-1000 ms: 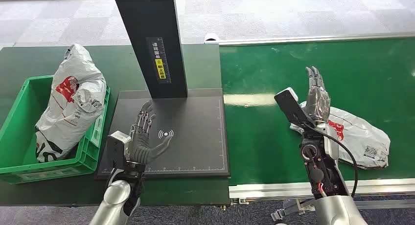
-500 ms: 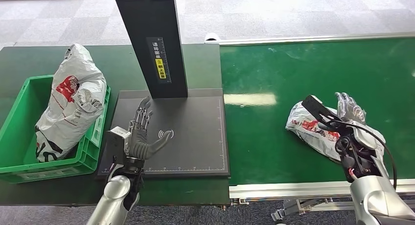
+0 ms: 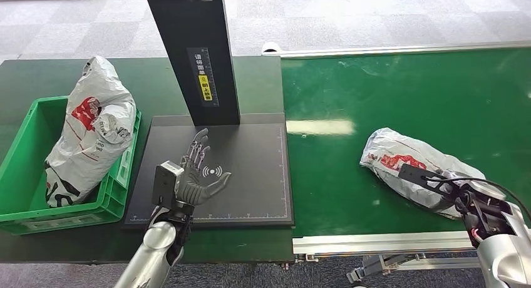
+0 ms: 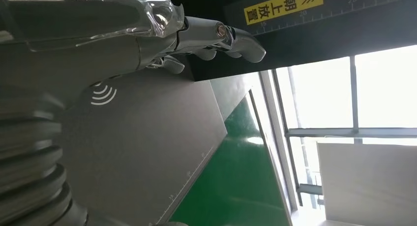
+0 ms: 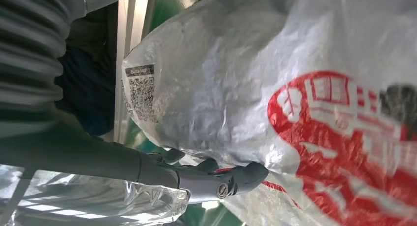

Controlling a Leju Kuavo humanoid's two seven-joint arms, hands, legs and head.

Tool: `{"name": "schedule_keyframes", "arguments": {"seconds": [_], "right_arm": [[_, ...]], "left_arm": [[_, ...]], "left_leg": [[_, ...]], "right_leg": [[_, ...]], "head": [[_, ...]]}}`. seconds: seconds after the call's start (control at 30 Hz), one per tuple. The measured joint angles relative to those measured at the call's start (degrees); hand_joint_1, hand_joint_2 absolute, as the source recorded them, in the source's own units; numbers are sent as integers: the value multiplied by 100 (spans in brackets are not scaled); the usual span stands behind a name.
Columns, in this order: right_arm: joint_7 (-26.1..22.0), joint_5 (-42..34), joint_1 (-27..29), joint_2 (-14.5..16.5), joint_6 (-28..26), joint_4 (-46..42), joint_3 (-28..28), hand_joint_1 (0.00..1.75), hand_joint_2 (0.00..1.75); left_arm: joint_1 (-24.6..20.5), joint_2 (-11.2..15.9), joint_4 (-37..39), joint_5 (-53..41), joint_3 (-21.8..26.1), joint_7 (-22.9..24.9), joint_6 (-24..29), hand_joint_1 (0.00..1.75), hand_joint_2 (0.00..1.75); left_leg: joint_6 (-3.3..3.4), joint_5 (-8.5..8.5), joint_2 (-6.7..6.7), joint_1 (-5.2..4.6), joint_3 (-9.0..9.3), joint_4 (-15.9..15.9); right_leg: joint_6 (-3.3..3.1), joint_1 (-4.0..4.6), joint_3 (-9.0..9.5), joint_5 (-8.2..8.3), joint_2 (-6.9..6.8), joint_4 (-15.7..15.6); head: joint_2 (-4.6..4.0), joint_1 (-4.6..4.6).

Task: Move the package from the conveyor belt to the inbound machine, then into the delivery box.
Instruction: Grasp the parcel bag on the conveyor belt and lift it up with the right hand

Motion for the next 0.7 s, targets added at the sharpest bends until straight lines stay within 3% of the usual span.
{"name": "schedule_keyframes", "arguments": {"seconds": [0.07, 0.2, 0.4, 0.53, 0.7], "right_arm": [[-51, 2, 59, -41, 62, 23, 36, 0, 175], [-122, -17, 124, -84, 137, 49, 77, 154, 175], [-155, -61, 162, -110, 121, 50, 121, 154, 175], [-160, -62, 152, -119, 113, 50, 126, 175, 175], [-357, -90, 168, -135, 188, 48, 133, 175, 175]], "left_arm": [[-11, -5, 63, 0, -4, -1, -1, 0, 175], [-28, -20, 162, -7, -21, -2, -7, 0, 175], [-33, -28, 257, -15, -53, -2, -8, 0, 175], [-36, -28, 294, -15, -56, -3, -8, 0, 175], [-45, -28, 309, -21, -65, -4, -10, 0, 175]], "left_leg": [[0, 0, 0, 0, 0, 0], [0, 0, 1, 0, 1, 0], [0, 0, -2, 0, 4, 0], [0, 0, -3, 0, 4, 1], [0, 0, -3, 0, 4, 1]], "right_leg": [[0, 0, 0, 0, 0, 0], [0, 0, 1, 0, 0, 0], [0, 0, 4, 0, 0, 0], [0, 0, 5, 0, 0, -1], [0, 1, 5, -1, 0, -1]], "head": [[0, -1], [-2, 1], [0, 1], [0, 0], [-1, 1]]}}
